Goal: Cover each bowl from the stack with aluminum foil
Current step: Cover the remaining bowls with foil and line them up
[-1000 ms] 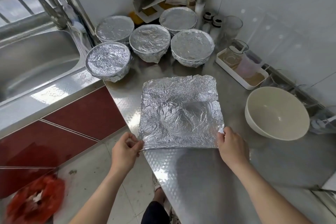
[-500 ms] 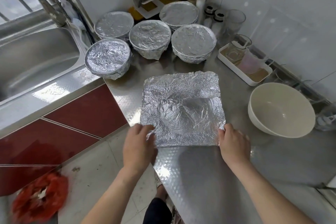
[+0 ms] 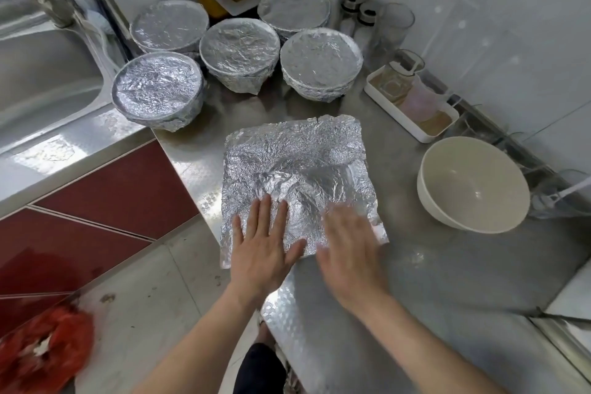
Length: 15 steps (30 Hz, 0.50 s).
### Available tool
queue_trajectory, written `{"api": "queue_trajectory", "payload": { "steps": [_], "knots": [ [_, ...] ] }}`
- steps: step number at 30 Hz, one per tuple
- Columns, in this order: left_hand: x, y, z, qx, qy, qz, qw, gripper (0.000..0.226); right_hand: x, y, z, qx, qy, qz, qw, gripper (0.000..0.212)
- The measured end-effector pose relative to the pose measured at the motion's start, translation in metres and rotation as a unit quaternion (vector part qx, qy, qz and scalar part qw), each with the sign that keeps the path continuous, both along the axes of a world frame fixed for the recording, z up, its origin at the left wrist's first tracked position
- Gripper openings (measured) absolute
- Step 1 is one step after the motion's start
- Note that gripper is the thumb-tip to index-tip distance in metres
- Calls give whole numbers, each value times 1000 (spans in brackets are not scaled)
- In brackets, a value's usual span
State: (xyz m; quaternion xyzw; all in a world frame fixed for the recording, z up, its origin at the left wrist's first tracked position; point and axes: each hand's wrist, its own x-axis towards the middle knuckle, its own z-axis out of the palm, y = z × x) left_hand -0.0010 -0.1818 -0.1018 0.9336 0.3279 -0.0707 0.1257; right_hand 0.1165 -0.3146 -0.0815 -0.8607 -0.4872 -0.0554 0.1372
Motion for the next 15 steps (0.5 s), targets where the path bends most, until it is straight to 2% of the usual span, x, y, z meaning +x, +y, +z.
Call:
{"api": "queue_trajectory", "payload": {
  "steps": [1, 3, 7, 11, 15],
  "knots": [
    [-1, 0, -1, 3, -8, -5, 1000, 81, -19, 1, -6, -19, 15, 76, 997, 56],
    [-4, 0, -4, 8, -15, -12, 1000, 80, -42, -2, -16, -83, 34, 145, 985, 66],
    [-4, 1, -3, 5, -6, -11, 1000, 80, -29, -16, -17, -141, 51, 147, 978, 77],
    [-3, 2, 0, -2, 1, -5, 1000, 79, -3, -37, -14, -188, 40, 156, 969, 78],
    [-8, 5, -1, 13, -3, -8, 1000, 78, 23, -58, -8, -207, 35, 119, 971, 79]
  ]
}}
